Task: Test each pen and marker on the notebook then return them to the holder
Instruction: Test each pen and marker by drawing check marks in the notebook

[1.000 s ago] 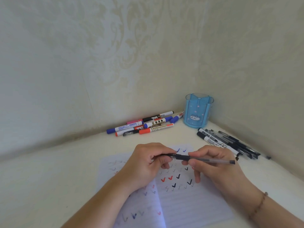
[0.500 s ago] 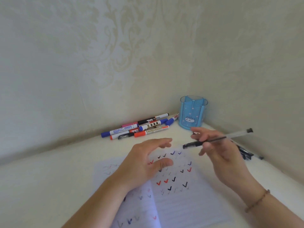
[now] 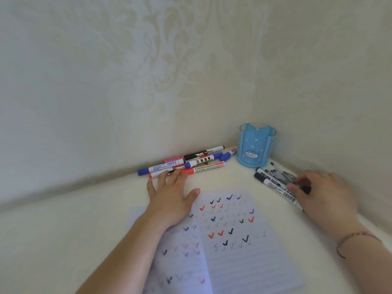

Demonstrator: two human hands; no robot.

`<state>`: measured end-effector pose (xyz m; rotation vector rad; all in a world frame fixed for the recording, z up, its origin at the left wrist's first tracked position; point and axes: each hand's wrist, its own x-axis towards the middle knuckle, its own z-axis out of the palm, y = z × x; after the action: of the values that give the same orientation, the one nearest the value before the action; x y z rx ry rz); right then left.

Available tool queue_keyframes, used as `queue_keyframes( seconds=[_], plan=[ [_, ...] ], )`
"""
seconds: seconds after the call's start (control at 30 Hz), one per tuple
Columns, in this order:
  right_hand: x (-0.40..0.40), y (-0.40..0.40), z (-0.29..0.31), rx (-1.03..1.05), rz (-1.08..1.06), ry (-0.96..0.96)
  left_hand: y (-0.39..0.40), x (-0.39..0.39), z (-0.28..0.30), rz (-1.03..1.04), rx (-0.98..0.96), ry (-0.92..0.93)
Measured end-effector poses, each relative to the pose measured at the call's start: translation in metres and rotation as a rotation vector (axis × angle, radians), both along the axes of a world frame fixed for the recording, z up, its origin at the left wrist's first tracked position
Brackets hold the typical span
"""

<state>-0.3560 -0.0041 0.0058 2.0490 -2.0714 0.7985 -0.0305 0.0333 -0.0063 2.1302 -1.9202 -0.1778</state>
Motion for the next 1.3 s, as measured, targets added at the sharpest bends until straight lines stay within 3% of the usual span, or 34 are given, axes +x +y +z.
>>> queue_keyframes(
  seconds=[0.17,0.47,0.53,0.6,0.67,0.73,0.83,0.97,1.13,1.3],
  plan=[
    [0.009,0.006,0.002,-0.21,0.026,0.065,0.001,-0.001,0.001,0.046,-0.049,-0.011],
    [0.032,0.016,0.0,-0.324,0.207,0.096,0.001,0.004,0.007,0.183,-0.206,0.008],
    [0.039,0.022,0.004,-0.323,0.284,0.014,0.003,0.004,0.008,0.153,-0.332,0.031],
    [0.05,0.031,0.009,-0.203,0.388,-0.192,0.006,0.001,0.011,0.026,-0.515,0.255],
    [0.062,0.041,0.015,-0.023,0.507,-0.461,0.012,-0.008,0.017,-0.176,-0.541,0.571],
    [0.07,0.048,0.016,0.095,0.648,-0.656,0.02,-0.018,0.02,-0.385,-0.491,0.667],
    [0.073,0.057,0.017,0.169,0.846,-0.845,0.027,-0.026,0.018,-0.579,-0.411,0.538],
    [0.083,0.067,0.017,0.236,0.856,-1.055,0.034,-0.033,0.015,-0.729,-0.403,0.266],
    [0.09,0.067,0.009,0.247,0.897,-1.046,0.038,-0.041,0.018,-0.784,-0.423,0.136],
    [0.086,0.069,0.009,0.29,0.981,-1.005,0.041,-0.037,0.019,-0.814,-0.284,0.166]
  ],
)
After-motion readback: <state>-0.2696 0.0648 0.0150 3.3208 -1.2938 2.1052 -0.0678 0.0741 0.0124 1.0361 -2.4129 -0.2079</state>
